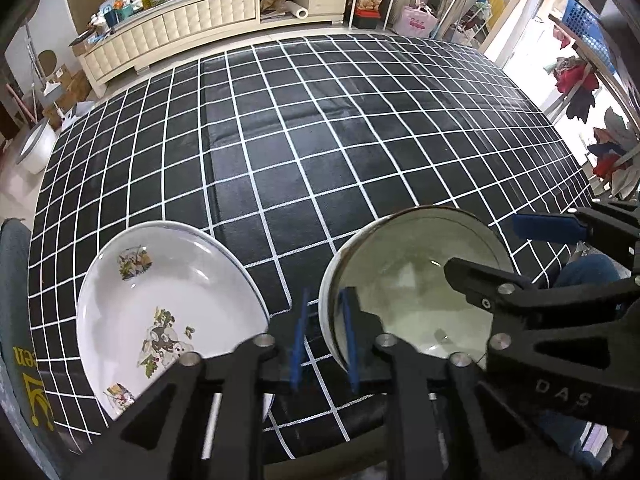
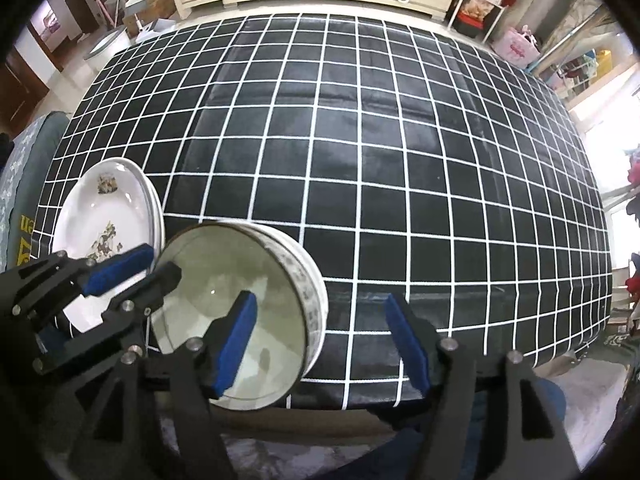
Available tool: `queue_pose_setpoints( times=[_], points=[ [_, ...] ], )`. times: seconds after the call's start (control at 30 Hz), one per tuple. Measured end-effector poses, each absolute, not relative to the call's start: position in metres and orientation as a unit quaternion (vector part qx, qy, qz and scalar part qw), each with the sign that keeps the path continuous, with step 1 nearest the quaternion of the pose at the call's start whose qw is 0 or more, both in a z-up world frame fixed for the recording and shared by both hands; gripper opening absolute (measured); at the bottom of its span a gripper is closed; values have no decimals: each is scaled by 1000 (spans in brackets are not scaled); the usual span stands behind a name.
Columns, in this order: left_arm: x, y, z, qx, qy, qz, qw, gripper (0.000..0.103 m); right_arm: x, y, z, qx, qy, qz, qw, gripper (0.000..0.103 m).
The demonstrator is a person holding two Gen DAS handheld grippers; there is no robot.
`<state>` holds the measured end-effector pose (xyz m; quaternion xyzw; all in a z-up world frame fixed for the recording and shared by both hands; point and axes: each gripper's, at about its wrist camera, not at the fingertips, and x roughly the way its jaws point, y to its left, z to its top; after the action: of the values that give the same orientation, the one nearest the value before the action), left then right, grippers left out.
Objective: Organize plates and bowls
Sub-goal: 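Carry the green-speckled bowl over the nested white bowls with the right tool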
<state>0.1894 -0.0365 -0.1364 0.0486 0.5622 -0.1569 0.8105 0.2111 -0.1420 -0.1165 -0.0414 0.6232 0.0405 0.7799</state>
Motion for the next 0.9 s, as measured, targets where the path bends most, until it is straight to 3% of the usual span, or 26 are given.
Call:
queue_pose_setpoints(
  times=[0.3,0.47,0.7,0.9],
  points=[
    [190,-34,-159,51,578,-152,800,34,212,-154,-134,-25,633,40,773,78],
    [193,-37,-168,59,582,-150,797,35,217,-166,-147,-5,642,34,766,79],
    [201,-36,-181,52,589,-152,792,39,224,-178,-158,26,640,45,766,89],
    [207,-43,-189,56,588,-152,792,47,230,-187,-172,51,638,54,767,92]
  ],
)
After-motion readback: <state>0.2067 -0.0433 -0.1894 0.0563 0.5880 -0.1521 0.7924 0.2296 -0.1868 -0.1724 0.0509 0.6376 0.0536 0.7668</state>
